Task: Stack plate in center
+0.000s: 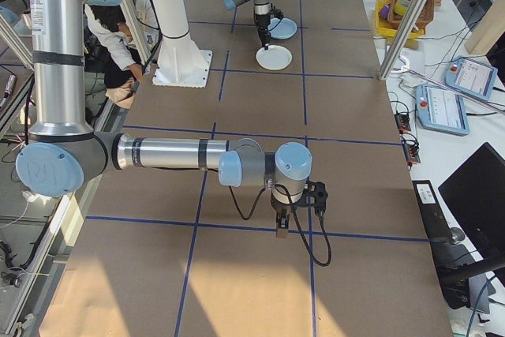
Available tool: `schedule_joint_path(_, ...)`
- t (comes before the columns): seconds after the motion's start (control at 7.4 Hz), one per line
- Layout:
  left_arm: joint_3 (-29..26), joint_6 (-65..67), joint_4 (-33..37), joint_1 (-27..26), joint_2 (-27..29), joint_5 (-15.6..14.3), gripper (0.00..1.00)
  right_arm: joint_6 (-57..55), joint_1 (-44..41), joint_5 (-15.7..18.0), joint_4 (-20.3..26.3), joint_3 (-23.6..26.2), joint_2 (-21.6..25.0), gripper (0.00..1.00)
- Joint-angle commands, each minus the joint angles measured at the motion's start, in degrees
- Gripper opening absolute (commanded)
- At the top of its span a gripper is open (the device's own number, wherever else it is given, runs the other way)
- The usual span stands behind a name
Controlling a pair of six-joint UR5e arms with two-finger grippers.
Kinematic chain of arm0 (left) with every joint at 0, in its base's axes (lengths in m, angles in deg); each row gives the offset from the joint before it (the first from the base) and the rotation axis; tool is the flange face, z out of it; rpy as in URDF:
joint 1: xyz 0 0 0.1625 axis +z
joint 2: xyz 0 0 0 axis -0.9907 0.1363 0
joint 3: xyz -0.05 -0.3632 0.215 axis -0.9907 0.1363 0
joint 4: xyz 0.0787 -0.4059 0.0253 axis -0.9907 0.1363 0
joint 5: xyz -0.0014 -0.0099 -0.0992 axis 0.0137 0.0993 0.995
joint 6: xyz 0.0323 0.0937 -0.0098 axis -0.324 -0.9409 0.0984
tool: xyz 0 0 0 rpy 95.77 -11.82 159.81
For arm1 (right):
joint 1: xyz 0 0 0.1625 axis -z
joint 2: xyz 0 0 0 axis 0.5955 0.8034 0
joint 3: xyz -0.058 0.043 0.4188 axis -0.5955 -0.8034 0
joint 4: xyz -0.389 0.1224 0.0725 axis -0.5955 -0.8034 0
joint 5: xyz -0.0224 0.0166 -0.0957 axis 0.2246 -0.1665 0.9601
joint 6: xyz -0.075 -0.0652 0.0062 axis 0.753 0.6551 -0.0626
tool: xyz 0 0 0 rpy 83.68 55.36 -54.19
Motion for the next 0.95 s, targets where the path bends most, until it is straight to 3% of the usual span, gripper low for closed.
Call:
schedule_joint_path(0.0, 0.2, -0.1, 0.2, -0.1, -0.1, 0.1, 0.0, 0.0, 0.0, 0.0, 0.0, 0.0, 0.0, 1.0)
schedule_joint_path(0.14, 0.8, -0.8, 0.2, -0.1, -0.3, 0.3, 0.0, 0.1, -0.1, 0.0, 0.0, 0.0, 0.0, 1.0)
schedule_joint_path(0.41, 6.1, -6.0, 0.1, -3.1, -2.1, 5.2, 0.0, 0.0, 0.0, 0.0, 0.0, 0.0, 0.0, 1.0)
schedule_joint_path(0.81, 12.5, -20.8, 0.2, -15.7, -9.7, 19.0, 0.0, 0.1, 0.0, 0.1, 0.0, 0.0, 0.0, 1.0)
